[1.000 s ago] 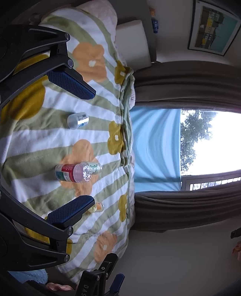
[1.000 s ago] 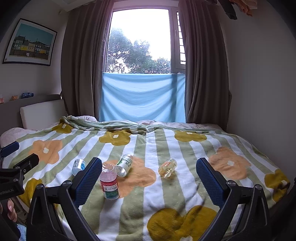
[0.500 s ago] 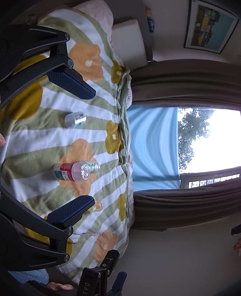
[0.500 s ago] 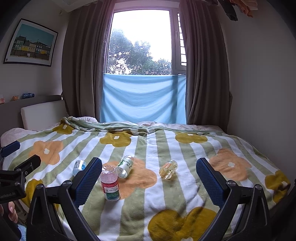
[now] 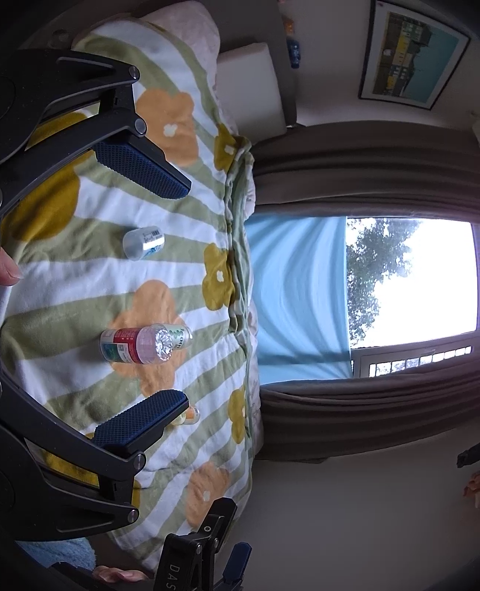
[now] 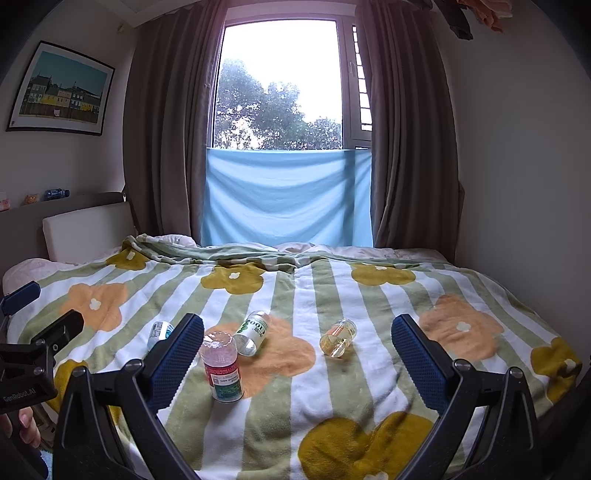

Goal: Flip cup upside down

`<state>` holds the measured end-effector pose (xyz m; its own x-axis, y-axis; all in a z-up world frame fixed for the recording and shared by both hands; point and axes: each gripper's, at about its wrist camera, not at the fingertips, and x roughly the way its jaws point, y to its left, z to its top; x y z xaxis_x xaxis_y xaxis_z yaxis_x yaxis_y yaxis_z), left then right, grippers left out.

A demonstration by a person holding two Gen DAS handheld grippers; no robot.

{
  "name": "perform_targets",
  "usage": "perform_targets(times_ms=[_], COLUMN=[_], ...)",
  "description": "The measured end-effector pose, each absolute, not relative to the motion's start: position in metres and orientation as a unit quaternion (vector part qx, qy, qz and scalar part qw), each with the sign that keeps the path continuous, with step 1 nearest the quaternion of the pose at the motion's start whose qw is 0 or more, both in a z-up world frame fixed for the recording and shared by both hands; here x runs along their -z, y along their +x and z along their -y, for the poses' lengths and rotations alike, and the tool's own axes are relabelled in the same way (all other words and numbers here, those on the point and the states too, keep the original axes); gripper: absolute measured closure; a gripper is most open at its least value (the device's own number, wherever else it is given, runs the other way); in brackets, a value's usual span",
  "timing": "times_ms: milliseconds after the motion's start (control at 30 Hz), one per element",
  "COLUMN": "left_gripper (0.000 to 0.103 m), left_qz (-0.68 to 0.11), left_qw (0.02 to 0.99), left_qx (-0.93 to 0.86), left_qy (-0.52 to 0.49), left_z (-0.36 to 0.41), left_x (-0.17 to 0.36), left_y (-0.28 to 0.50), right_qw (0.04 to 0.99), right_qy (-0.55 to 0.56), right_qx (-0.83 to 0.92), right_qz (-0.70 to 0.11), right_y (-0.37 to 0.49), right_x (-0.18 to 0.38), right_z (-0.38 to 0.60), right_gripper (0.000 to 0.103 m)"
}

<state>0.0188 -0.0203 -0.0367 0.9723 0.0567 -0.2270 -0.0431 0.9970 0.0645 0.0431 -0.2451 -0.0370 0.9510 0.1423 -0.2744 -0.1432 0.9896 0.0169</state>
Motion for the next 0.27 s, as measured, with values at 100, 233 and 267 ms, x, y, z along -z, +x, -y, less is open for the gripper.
perform_targets(times_ms=[100,233,267], left_gripper=[0.000,0.000,0.000], left_qz=[-0.106,-0.098,-0.097], left_qw=[0.994,0.994,0.995], left_qx=[-0.024,-0.035,-0.036], left_qy=[0.027,0.021,0.016], left_z=[0.0199,0.0167,0.0143], left_x=[0.0371,0.0361,0.0358], left_y=[0.0171,0.0176,0.0183], right_qw=[0.988,0.988,0.987], right_qy=[-0.002,-0.002,-0.001], right_qx=[-0.072,-0.068,-0.068], right_qz=[-0.138,-0.141,-0.142], right_y=[0.0435,0.0454,0.0457], right_x=[0.0360,0.0352,0.0355], right_z=[0.2448,0.2437,0.2441], right_gripper=[0.001,0.001,0.001])
